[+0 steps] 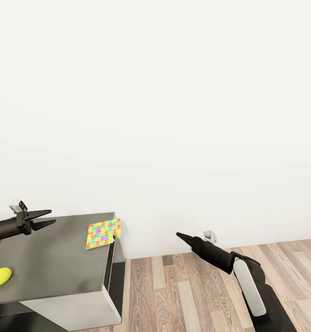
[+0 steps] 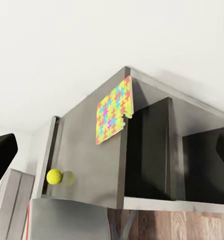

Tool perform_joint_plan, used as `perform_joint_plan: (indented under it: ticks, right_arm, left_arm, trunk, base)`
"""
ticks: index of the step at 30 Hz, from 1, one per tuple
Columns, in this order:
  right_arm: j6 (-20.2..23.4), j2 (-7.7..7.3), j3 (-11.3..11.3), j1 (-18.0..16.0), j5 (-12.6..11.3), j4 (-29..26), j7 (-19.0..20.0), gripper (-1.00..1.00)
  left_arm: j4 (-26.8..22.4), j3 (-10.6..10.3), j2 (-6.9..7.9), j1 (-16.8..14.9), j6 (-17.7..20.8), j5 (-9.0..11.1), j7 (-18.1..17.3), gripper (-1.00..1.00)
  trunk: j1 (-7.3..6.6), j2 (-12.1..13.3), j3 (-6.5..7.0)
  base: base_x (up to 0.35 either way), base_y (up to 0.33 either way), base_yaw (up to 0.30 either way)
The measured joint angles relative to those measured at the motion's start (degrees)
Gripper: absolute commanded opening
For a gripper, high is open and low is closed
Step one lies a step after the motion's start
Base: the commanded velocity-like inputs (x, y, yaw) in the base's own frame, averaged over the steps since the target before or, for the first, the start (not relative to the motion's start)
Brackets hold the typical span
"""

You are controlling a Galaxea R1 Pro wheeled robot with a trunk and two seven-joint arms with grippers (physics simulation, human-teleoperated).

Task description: Put all the toys in the child's room - the three board games (two on the bed and one on the table), the two jigsaw puzzles on the table, and the tennis ball on the table - inside the toy box on the table in the child's room.

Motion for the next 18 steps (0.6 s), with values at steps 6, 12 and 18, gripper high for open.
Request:
perform_joint_plan:
  ticks: [6, 12, 18]
  right_arm:
    - [0.0, 0.0, 0.0, 0.0, 0.0, 0.0, 0.0, 1.0]
    - [0.0, 0.01, 0.0, 0.0, 0.0, 0.0, 0.0, 1.0]
    - [0.0, 0.06, 0.1, 0.0, 0.0, 0.0, -0.1, 1.0]
  left_arm:
    - [0.0, 0.0, 0.0, 0.0, 0.0, 0.0, 0.0, 1.0]
    - [0.0, 0.0, 0.0, 0.0, 0.0, 0.0, 0.0, 1.0]
    - [0.0, 0.0, -0.04, 0.0, 0.0, 0.0, 0.0, 1.0]
  trunk:
    - [0.0, 0.0, 0.57]
    - [0.0, 0.0, 1.14]
    - [0.0, 0.0, 1.71]
  base:
    - [0.0, 0.0, 0.0]
    - [0.0, 0.0, 0.0]
    - [0.0, 0.0, 0.0]
